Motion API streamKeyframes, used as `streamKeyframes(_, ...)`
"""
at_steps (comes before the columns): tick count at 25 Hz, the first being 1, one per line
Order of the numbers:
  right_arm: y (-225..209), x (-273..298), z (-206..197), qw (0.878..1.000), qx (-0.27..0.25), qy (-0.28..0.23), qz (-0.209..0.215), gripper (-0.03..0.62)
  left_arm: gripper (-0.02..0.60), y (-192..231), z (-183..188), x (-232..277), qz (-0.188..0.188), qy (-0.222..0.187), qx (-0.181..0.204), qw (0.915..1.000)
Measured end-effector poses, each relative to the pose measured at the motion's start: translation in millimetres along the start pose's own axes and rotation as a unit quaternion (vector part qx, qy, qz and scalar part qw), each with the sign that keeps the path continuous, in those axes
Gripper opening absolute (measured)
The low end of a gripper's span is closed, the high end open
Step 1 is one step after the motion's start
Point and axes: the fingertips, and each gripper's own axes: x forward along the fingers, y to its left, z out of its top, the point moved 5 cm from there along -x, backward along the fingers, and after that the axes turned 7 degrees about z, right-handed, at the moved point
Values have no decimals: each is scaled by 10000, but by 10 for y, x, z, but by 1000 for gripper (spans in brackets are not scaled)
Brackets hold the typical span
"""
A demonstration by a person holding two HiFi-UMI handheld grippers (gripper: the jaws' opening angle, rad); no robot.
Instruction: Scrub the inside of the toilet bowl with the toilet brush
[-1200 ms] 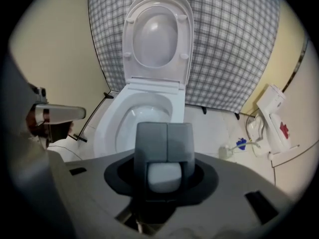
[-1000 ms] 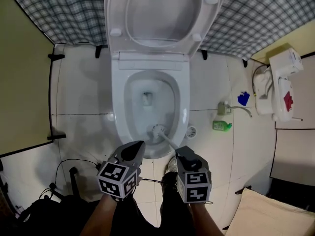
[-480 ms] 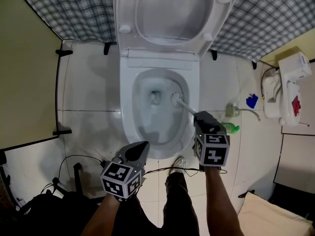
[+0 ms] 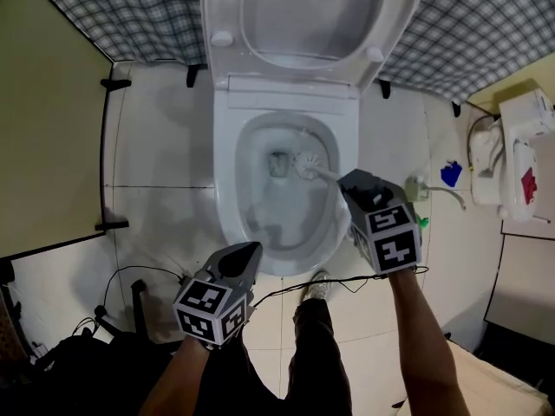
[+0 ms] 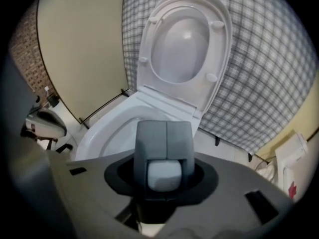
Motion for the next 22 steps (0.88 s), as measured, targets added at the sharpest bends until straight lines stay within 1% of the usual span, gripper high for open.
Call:
streamKeyframes(2, 33, 7, -24, 9982, -448, 314, 243, 172, 8, -7, -5, -3, -23, -14, -6, 10000)
streamKeyframes(5, 61, 14, -47, 9886, -1094, 827, 620, 172, 8, 5, -19, -28, -11, -32, -38, 10000)
streamKeyframes(8, 77, -24, -51, 9761, -1489, 1214, 1016, 172, 7, 39, -46, -60, 15, -12, -48, 10000)
streamKeyframes(12, 152, -44, -51, 9538, -2032, 1672, 1453, 171, 6, 52, -54, -99, 28, -22, -64, 10000)
streamKeyframes(15, 200, -46, -80, 9386, -2259, 1869, 1817, 170, 8, 35, -38, -115, 30, -51, -26, 10000)
streamKeyframes(19, 286, -83, -154, 9192, -2380, 2073, 2357, 170, 8, 45, -23, -146, 82, -93, -30, 9999)
streamKeyframes(22, 338, -114, -202, 9066, -2482, 2165, 2639, 170, 8, 19, -37, -156, 99, -105, -51, 9999)
